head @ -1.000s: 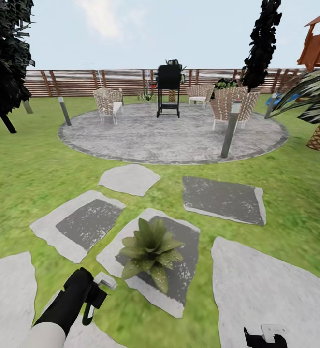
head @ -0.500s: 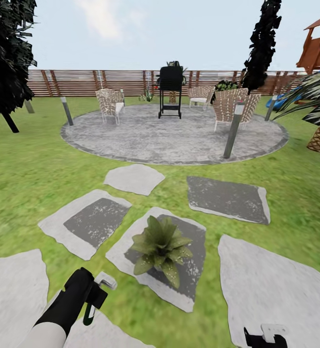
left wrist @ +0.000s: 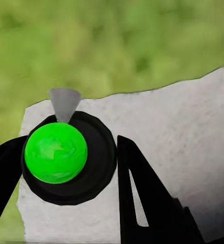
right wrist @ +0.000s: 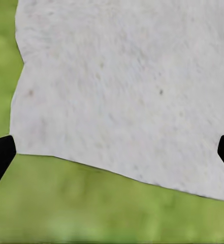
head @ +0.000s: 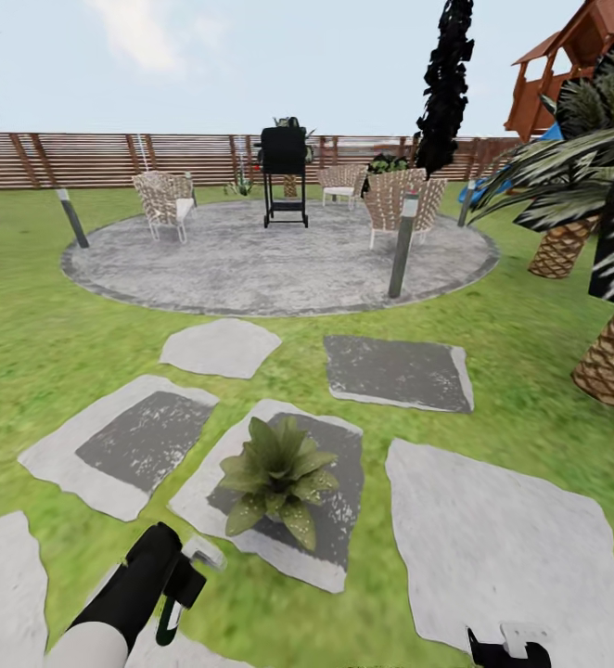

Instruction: Pick up the pesticide atomizer in the garden and spray insectifuge to fully cover both potted plants in the garden.

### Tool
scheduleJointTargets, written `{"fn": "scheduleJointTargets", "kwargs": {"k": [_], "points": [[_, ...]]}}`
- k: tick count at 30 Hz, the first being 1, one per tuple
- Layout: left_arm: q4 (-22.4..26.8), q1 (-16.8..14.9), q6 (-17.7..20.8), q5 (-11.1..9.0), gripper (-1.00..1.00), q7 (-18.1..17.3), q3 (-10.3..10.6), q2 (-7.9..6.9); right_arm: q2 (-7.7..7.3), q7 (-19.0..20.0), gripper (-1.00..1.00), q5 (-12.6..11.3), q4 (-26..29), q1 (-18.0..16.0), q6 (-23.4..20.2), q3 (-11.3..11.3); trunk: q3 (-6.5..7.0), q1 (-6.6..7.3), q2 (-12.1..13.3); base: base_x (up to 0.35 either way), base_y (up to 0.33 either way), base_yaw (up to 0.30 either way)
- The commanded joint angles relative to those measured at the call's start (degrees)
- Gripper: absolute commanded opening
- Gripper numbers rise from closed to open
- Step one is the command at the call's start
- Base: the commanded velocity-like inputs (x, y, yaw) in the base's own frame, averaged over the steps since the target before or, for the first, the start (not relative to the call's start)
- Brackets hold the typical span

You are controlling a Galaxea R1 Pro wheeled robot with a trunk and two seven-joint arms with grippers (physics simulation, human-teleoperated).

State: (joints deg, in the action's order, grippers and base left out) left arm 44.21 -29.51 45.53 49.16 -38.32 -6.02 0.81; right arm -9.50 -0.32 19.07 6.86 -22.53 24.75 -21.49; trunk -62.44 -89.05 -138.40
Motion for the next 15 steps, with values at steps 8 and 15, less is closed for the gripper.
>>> {"fn": "scheduleJointTargets", "kwargs": {"k": [8,15], "points": [[-1.75,-0.04,0.17,0.97,-1.0,-0.55,0.3,-0.01,0.01,-0.03,1.0,0.61,-0.09,-0.06,0.22,-0.49,-0.05,0.01,-0.02,0.0,0.008,-0.285],[-1.76,-0.07,0.11,0.94,-1.0,-0.61,0.3,-0.01,0.01,-0.03,1.0,0.62,-0.09,-0.06,0.22,-0.48,-0.05,0.01,-0.02,0.0,0.259,-0.049]]}}
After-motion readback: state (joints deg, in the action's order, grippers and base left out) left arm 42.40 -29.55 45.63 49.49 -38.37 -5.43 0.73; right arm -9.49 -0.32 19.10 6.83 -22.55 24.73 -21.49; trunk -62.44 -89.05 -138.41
